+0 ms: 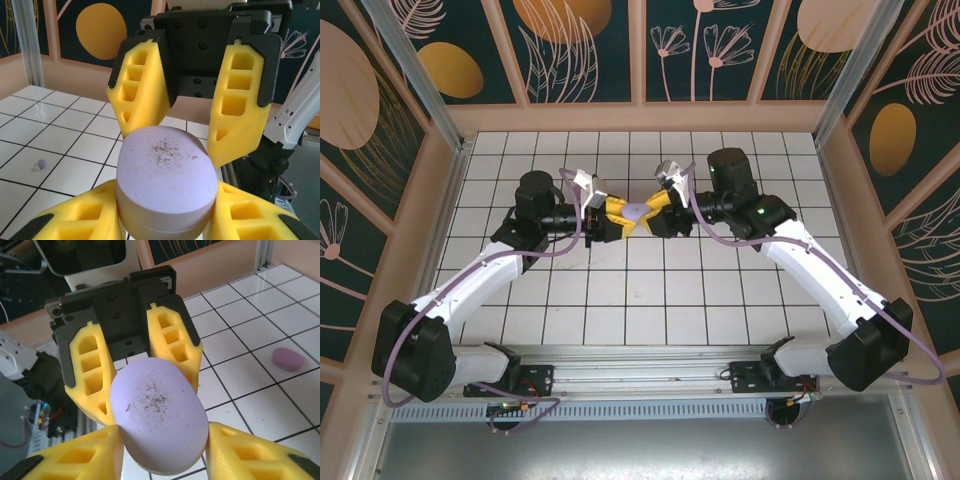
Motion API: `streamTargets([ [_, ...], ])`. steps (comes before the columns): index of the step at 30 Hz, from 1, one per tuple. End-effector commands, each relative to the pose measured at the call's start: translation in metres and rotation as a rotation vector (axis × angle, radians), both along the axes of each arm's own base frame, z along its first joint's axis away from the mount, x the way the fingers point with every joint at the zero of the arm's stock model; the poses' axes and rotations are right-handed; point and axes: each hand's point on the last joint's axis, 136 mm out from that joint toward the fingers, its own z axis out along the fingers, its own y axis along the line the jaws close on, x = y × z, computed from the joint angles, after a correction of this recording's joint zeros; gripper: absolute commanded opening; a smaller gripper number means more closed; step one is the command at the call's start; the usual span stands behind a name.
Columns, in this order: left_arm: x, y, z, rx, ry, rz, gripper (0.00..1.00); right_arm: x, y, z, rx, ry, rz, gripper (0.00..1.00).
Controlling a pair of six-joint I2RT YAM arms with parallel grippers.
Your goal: Insert wireless bluetooth earbuds into charging case
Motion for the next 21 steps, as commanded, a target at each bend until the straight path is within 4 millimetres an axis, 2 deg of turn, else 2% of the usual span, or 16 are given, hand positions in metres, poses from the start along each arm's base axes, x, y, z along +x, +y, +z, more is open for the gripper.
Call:
streamTargets([
  [1, -0.008, -0.003, 0.016, -0.039, -0.040, -0.057, 0.06, 0.014, 0.005, 0.026, 0.092, 0.033, -0.019, 0.39],
  [3, -0.009, -0.003, 0.017, -0.043, -0.034, -0.061, 0.06, 0.017, 0.007, 0.026, 0.096, 0.061, -0.030, 0.37],
  [4, -0.010, -0.003, 0.017, -0.044, -0.033, -0.062, 0.06, 0.030, 0.000, 0.027, 0.099, 0.071, -0.078, 0.36],
  [8, -0.012, -0.002, 0.016, -0.043, -0.032, -0.060, 0.06, 0.048, -0.004, 0.029, 0.121, 0.113, -0.164, 0.35],
  [12, -0.011, 0.000, 0.013, -0.038, -0.036, -0.036, 0.05, 0.056, -0.008, 0.032, 0.151, 0.157, -0.212, 0.42],
  [17, -0.010, 0.001, 0.009, -0.031, -0.032, -0.024, 0.04, 0.062, -0.012, 0.029, 0.155, 0.207, -0.251, 0.42],
  [21, -0.009, 0.002, 0.005, -0.026, -0.038, -0.004, 0.04, 0.070, -0.018, 0.019, 0.141, 0.242, -0.301, 0.42],
])
